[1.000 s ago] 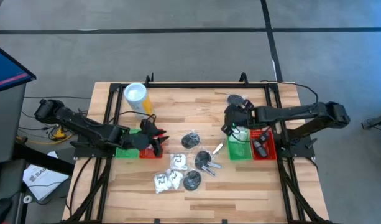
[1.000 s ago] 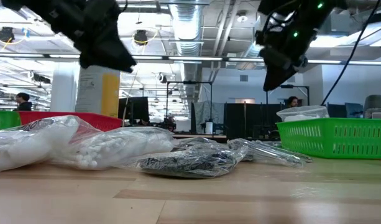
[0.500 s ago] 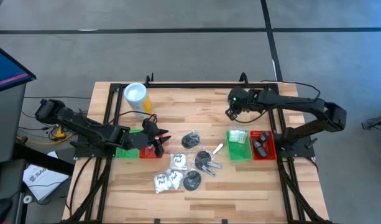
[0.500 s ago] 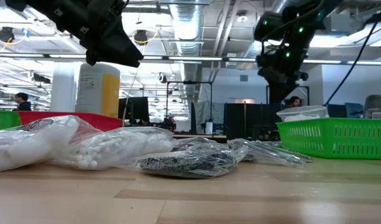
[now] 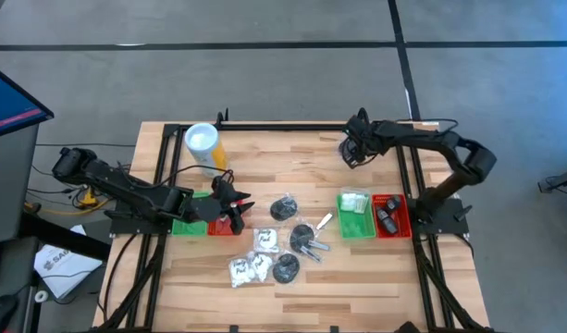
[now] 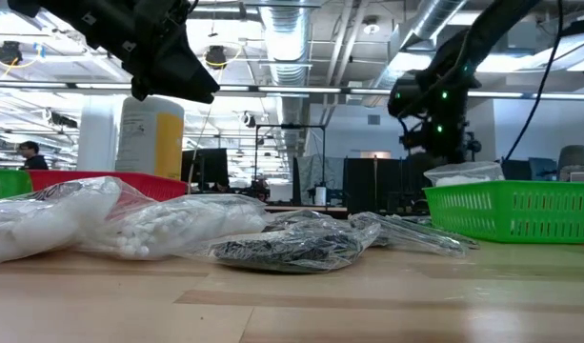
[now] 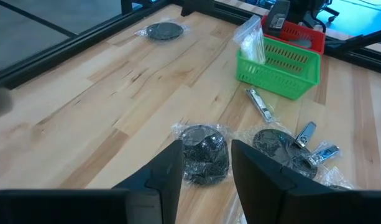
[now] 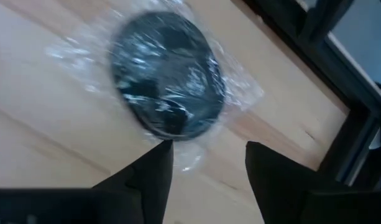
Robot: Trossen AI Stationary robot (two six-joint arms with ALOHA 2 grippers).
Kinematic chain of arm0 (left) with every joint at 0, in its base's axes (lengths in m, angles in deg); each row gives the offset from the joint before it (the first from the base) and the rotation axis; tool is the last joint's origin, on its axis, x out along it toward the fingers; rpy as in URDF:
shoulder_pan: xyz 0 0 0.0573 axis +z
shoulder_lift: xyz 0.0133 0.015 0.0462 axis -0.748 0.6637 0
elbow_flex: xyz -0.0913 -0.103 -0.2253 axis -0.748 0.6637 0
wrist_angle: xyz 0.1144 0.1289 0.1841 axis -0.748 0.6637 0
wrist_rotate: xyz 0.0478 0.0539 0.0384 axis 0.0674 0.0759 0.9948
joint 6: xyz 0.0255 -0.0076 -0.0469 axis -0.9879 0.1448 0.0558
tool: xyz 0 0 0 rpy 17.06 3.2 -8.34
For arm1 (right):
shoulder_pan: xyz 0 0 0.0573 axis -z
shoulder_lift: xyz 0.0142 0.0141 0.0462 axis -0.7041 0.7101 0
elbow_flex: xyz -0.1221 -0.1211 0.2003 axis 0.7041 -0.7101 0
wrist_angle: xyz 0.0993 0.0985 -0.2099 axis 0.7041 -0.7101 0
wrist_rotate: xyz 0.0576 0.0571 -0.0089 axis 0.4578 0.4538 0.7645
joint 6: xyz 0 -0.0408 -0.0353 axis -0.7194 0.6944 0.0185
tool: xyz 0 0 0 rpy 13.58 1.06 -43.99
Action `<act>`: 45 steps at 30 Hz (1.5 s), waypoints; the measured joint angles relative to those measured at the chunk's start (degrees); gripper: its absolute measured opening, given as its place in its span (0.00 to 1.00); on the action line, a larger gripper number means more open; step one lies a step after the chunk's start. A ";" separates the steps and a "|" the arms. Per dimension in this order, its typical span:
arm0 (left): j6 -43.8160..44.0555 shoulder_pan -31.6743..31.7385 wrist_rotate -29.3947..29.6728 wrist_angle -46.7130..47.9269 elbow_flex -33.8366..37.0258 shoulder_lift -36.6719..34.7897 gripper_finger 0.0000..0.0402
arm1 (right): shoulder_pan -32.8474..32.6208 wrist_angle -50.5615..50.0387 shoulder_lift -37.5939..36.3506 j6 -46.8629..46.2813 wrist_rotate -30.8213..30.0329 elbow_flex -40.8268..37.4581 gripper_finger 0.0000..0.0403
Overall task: Pick & Place Travel size toiletries
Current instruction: Put the black hair brush into the left green bin
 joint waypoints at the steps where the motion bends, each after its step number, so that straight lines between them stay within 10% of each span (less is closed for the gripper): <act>1: -0.01 0.00 0.00 -0.01 0.00 0.00 0.32 | 0.81 -0.01 0.65 0.29 0.00 0.00 0.49; 45: 0.01 0.00 0.04 -0.62 0.00 0.00 0.32 | 8.78 7.04 10.92 -0.82 15.34 0.28 0.46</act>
